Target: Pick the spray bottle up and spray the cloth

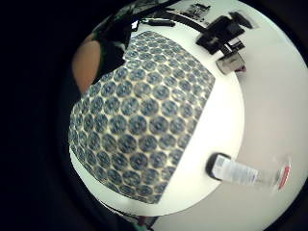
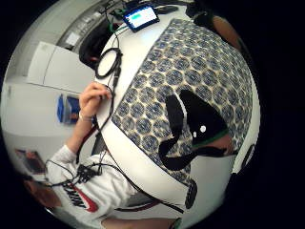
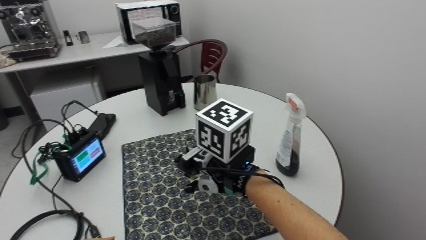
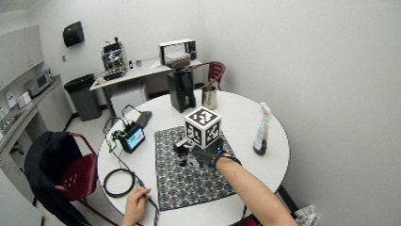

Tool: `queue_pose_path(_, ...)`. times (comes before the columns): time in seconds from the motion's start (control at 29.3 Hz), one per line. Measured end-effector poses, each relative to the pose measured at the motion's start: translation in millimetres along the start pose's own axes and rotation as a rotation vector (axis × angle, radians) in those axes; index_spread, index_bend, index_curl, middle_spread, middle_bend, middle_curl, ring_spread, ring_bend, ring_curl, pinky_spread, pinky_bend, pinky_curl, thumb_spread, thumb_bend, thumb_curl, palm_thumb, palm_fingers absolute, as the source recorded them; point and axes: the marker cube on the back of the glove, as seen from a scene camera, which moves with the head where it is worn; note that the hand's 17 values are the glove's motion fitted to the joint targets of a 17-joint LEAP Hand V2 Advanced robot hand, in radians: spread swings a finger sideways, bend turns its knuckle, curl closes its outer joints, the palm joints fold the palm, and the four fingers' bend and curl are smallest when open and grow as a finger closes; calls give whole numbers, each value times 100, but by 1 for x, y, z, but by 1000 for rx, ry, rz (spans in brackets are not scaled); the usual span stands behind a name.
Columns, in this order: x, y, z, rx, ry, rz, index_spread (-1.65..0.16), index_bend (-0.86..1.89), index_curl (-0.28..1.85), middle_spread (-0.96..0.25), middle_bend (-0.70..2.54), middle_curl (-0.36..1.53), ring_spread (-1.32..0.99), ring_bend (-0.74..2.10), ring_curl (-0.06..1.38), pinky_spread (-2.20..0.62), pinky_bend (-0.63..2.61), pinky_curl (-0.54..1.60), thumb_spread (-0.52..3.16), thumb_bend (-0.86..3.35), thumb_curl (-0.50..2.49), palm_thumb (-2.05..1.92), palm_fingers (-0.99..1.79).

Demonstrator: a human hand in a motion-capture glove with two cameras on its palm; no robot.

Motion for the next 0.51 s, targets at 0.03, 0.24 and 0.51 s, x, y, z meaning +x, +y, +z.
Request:
queue_pose_path(0.03,2,4,0,0,-3,4,-20,21,6,-3,31,9,-1,29,7,7,38,8,41,31,9,46,69)
queue_pose_path(0.24,37,79,9,-29,-26,104,-30,18,17,-4,32,17,-2,30,17,12,39,18,77,35,14,54,65)
queue_pose_path(0.51,50,87,10,-59,-5,151,-36,15,21,-5,30,23,-1,30,21,14,37,23,101,32,19,57,64)
